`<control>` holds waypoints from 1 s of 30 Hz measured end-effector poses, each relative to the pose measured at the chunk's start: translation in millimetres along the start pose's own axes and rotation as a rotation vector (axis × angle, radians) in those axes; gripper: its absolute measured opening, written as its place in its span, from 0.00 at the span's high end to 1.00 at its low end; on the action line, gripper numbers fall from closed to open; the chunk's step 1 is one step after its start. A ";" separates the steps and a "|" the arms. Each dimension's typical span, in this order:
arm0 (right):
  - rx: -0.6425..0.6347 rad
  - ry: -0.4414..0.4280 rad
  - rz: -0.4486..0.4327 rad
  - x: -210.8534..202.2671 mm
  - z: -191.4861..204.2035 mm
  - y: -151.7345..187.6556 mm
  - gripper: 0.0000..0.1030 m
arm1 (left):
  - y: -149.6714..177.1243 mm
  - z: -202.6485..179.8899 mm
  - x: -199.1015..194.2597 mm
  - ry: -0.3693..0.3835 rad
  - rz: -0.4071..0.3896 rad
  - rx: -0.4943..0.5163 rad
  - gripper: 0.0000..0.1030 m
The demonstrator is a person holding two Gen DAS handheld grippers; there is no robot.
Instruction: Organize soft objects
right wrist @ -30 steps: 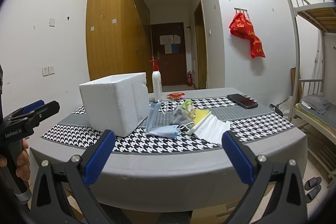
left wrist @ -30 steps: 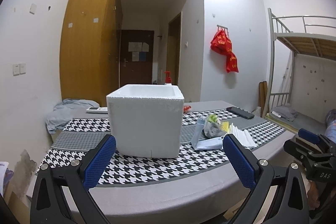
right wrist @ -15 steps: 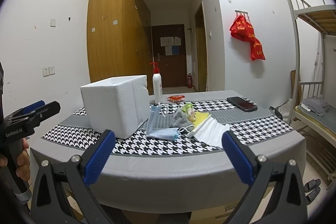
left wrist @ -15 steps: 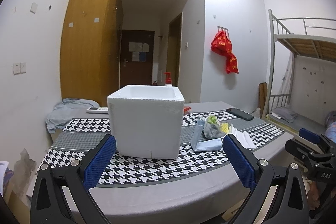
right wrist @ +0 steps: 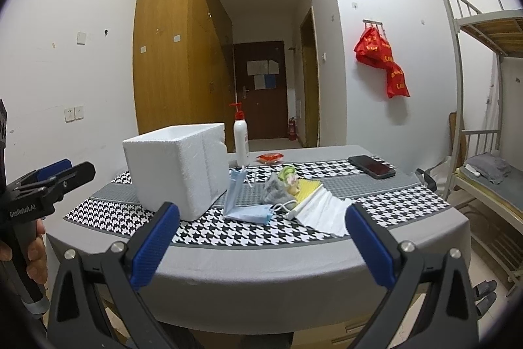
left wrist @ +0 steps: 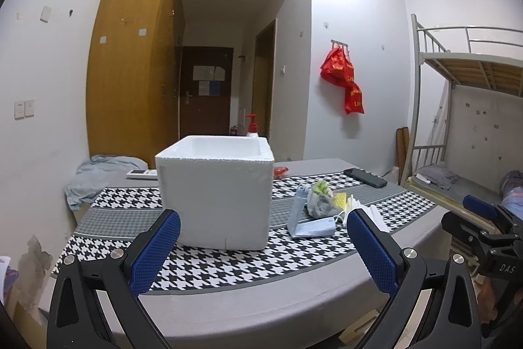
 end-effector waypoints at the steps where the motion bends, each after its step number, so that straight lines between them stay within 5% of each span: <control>1: 0.002 0.002 -0.002 -0.7 -0.9 -0.6 0.01 | -0.7 -0.6 -0.4 0.001 -0.001 -0.003 0.01; 13: 0.025 0.012 -0.005 -0.7 -16.1 -5.0 0.01 | -11.1 -19.5 6.9 0.043 0.016 0.022 0.01; 30: 0.049 0.054 0.074 39.1 -48.1 -10.0 0.01 | -13.5 -49.2 77.9 0.144 0.168 0.070 0.01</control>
Point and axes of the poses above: each gripper's, at about its wrist camera, not at the fingertips, and x roughly the way its jaws point, z to its left, y to its underside, the point moved 1 cm from there along x, roughly the way its jaws point, and after that the axes turned 10 degrees about z, right-handed, at the moved point
